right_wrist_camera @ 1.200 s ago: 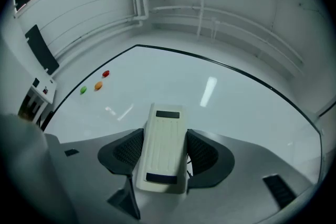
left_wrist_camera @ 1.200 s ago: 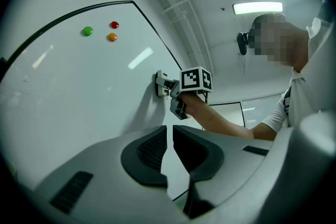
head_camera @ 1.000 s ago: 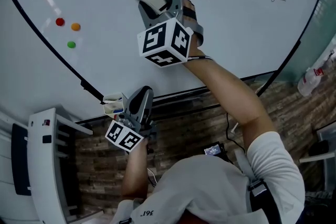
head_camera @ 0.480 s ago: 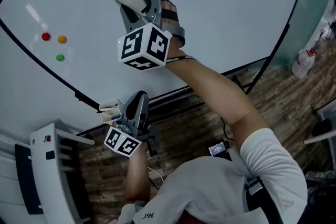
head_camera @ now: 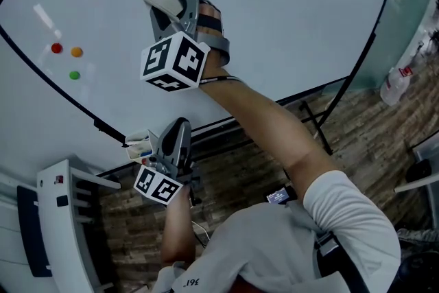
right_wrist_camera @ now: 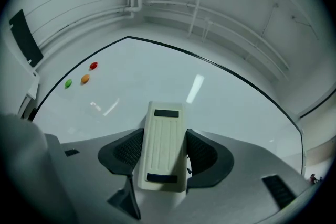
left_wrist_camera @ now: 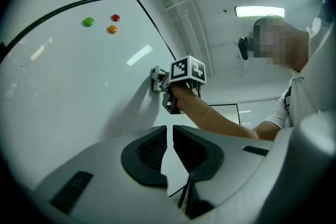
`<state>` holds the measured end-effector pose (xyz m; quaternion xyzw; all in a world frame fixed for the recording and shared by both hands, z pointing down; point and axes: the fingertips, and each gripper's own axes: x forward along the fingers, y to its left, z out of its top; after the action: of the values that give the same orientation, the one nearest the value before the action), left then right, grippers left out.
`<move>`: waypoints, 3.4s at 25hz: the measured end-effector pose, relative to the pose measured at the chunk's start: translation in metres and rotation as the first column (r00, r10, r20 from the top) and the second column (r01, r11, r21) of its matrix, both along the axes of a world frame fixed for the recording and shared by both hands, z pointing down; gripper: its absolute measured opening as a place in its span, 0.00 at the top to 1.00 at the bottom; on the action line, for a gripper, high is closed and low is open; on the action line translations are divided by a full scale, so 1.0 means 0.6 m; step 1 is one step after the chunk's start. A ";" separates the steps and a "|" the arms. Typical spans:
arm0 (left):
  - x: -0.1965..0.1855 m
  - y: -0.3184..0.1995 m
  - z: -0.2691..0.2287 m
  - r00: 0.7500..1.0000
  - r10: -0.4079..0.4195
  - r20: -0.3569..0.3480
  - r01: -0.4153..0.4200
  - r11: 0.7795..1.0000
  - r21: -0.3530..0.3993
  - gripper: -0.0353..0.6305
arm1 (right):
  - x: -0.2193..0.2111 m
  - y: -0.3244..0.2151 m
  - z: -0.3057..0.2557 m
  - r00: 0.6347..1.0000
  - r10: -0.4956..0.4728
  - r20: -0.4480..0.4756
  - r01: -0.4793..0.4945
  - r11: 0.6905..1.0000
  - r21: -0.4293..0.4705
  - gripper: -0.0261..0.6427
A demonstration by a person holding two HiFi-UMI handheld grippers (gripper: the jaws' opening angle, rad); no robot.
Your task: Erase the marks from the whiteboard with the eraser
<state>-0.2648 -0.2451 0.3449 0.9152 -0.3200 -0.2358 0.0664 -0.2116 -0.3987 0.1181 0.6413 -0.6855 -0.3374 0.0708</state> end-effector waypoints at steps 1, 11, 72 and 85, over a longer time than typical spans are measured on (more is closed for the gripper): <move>0.002 0.001 -0.001 1.000 -0.002 0.002 0.002 1.000 0.000 0.91 | 0.001 0.000 0.000 1.000 0.001 0.004 -0.001 1.000 -0.003 0.56; 0.018 -0.003 -0.008 1.000 -0.025 0.011 0.025 1.000 0.004 0.91 | 0.016 -0.002 -0.002 0.998 -0.029 0.048 0.030 0.999 -0.024 0.55; 0.255 -0.031 -0.019 0.993 0.098 0.071 -0.097 0.995 -0.009 0.91 | 0.352 -0.004 0.007 0.993 0.075 0.087 -0.069 0.996 -0.062 0.56; 0.320 -0.045 -0.020 0.989 0.123 0.078 -0.122 0.992 -0.007 0.91 | 0.460 -0.010 0.002 0.987 0.105 0.120 -0.098 0.993 -0.061 0.55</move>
<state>-0.0730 -0.2719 0.3327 0.9416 -0.2659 -0.1948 0.0694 0.0642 -0.4050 0.1192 0.6927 -0.6641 -0.2742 0.0630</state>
